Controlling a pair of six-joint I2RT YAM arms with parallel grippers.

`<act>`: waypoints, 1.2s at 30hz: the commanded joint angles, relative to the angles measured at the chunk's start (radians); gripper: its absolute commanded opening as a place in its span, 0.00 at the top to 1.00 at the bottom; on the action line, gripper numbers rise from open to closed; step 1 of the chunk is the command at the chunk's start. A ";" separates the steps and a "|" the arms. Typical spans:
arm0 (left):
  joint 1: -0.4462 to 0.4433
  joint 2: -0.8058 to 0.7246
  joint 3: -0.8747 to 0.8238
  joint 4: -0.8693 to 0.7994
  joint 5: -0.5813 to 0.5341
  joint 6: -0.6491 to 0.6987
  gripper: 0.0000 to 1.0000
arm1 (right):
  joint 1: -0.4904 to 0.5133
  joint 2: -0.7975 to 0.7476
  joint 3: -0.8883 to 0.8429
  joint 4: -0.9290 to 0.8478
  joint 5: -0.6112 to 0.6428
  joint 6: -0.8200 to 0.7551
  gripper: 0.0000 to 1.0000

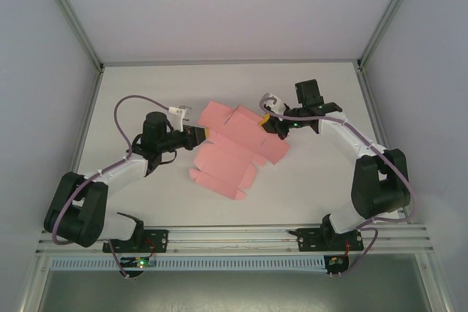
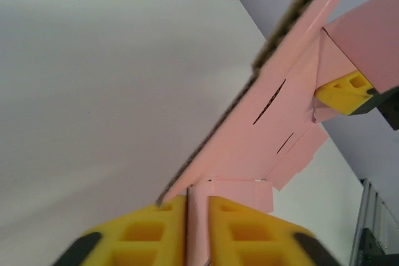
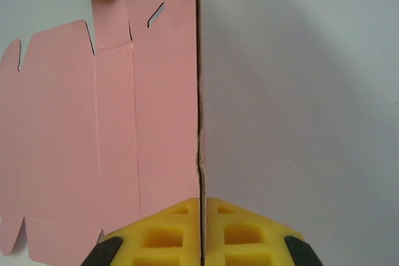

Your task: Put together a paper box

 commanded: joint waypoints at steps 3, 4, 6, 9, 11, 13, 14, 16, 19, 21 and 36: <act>0.000 0.002 0.012 0.002 -0.005 0.045 1.00 | -0.010 0.025 0.040 0.049 -0.071 0.109 1.00; -0.001 0.006 0.019 -0.001 -0.005 0.052 1.00 | -0.010 0.026 0.038 0.052 -0.077 0.113 1.00; -0.008 0.018 0.032 -0.002 -0.002 0.066 1.00 | -0.013 0.029 0.031 0.065 -0.075 0.147 1.00; -0.017 0.033 0.036 0.002 -0.001 0.079 1.00 | -0.019 0.037 0.028 0.083 -0.049 0.207 1.00; -0.022 0.041 0.034 0.007 0.000 0.085 1.00 | -0.031 0.047 0.028 0.102 -0.045 0.267 1.00; -0.027 0.048 0.028 0.009 -0.008 0.088 1.00 | -0.050 0.060 0.032 0.118 -0.041 0.337 1.00; -0.026 0.050 0.023 0.012 -0.019 0.085 1.00 | -0.061 0.066 0.032 0.132 -0.044 0.368 1.00; -0.026 0.055 0.009 0.022 -0.037 0.075 1.00 | -0.080 0.072 0.028 0.136 -0.060 0.377 1.00; -0.026 0.059 -0.002 0.022 -0.054 0.073 1.00 | -0.087 0.064 0.013 0.140 -0.073 0.367 1.00; -0.025 0.060 -0.005 0.027 -0.048 0.078 1.00 | -0.083 0.052 0.007 0.137 -0.096 0.355 1.00; -0.297 0.162 0.271 -0.257 -0.406 0.370 1.00 | 0.169 -0.086 -0.060 0.145 0.341 0.169 1.00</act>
